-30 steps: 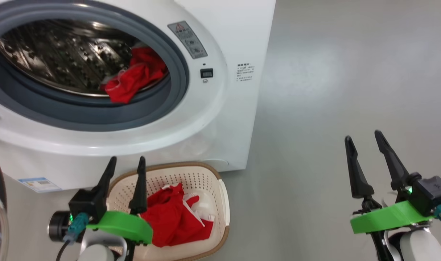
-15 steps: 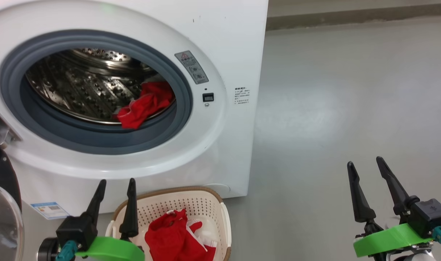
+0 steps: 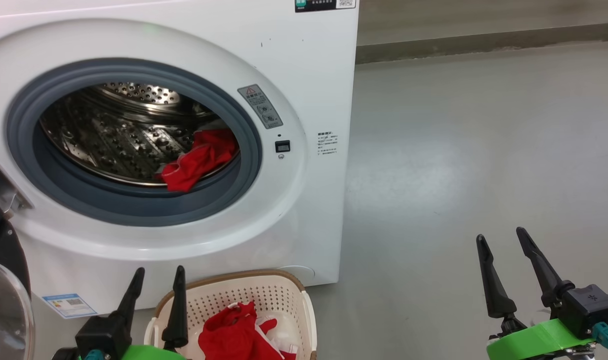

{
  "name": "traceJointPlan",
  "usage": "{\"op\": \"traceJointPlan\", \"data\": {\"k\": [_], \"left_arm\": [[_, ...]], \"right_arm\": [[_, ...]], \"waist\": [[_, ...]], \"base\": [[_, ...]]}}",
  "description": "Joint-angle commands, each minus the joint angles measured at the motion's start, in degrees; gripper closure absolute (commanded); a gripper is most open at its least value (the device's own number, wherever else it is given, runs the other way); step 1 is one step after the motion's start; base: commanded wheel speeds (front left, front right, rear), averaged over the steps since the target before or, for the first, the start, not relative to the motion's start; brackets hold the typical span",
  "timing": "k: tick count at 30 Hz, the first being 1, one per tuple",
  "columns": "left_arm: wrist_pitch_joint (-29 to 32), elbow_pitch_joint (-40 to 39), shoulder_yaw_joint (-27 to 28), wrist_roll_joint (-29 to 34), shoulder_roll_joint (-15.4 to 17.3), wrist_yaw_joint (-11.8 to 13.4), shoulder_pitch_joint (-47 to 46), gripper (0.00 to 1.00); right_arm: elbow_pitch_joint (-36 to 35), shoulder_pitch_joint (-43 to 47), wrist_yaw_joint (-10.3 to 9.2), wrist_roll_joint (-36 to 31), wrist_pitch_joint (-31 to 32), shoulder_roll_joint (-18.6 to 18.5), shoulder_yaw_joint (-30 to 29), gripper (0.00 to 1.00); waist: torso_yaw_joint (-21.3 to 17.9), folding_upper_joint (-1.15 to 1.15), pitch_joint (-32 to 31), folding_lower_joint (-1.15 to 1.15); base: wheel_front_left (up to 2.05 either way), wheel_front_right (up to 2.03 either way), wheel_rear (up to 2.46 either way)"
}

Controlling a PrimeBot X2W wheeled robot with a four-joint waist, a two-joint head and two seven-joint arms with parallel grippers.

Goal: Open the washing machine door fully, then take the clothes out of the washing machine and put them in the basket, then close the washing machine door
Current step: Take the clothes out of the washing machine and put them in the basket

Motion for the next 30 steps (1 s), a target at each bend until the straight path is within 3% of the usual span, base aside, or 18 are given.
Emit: {"op": "traceJointPlan", "data": {"k": [1,22,30], "left_arm": [[0.0,-1.8,1.8,-0.4,1.0,0.5,-1.1,0.0],[0.2,-1.4,1.0,-1.3,1.0,1.1,-1.2,0.0],[0.0,0.9,1.9,-2.9,1.4,0.4,-5.2,0.0]], "right_arm": [[-1.6,-0.5,0.2,-0.5,-0.4,-0.5,1.3,0.0],[-2.3,-0.3,0.2,-0.5,-0.4,-0.8,2.0,0.0],[-2.6,-1.0,0.2,-0.3,-0.4,-1.4,3.4,0.0]], "waist": [[-0.1,0.0,0.0,0.0],[-0.1,0.0,0.8,0.0],[0.3,0.0,3.5,0.0]], "base": [[0.0,0.0,0.0],[0.0,0.0,0.0],[0.0,0.0,0.0]]}}
